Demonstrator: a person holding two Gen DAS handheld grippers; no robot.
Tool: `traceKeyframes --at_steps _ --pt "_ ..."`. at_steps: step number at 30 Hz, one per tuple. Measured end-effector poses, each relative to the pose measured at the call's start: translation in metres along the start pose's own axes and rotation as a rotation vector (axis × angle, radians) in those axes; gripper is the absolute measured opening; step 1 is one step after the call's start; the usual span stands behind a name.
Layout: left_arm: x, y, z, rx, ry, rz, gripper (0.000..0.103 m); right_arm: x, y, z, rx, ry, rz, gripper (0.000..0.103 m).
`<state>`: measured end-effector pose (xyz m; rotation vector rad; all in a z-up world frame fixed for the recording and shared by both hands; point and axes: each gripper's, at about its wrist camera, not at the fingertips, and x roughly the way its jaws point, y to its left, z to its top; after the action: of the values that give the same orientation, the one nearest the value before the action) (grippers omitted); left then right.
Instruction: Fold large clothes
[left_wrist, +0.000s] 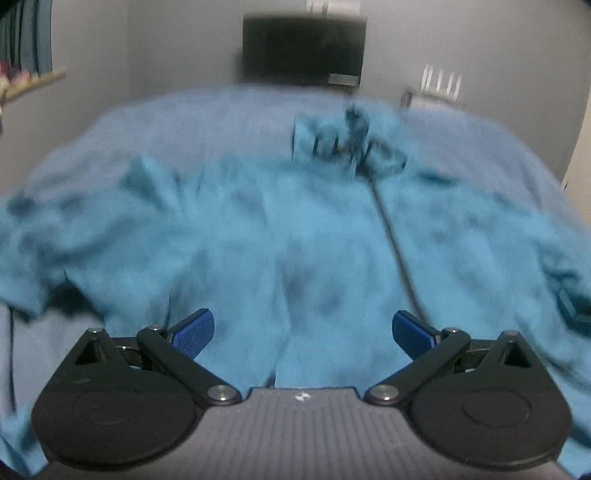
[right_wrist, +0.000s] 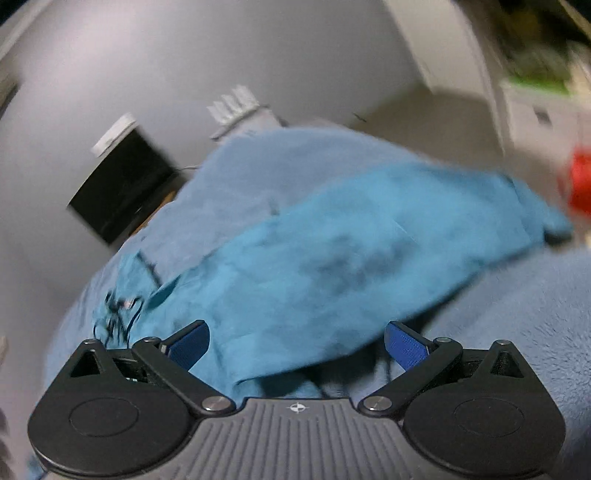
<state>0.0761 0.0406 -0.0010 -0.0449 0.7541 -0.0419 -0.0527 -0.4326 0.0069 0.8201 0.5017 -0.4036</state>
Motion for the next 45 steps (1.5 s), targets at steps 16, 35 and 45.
traceKeyframes --at_steps 16,35,45 --pt "0.045 0.019 0.003 -0.109 0.114 -0.009 0.103 0.119 -0.048 0.022 0.302 -0.025 -0.164 0.052" --pt "0.064 0.002 -0.005 -0.015 0.142 0.026 0.103 0.069 -0.048 0.08 0.208 -0.483 -0.044 0.004" --pt "0.062 0.005 -0.007 -0.015 0.13 0.008 0.103 0.008 0.218 0.041 -0.561 -0.476 0.321 0.003"
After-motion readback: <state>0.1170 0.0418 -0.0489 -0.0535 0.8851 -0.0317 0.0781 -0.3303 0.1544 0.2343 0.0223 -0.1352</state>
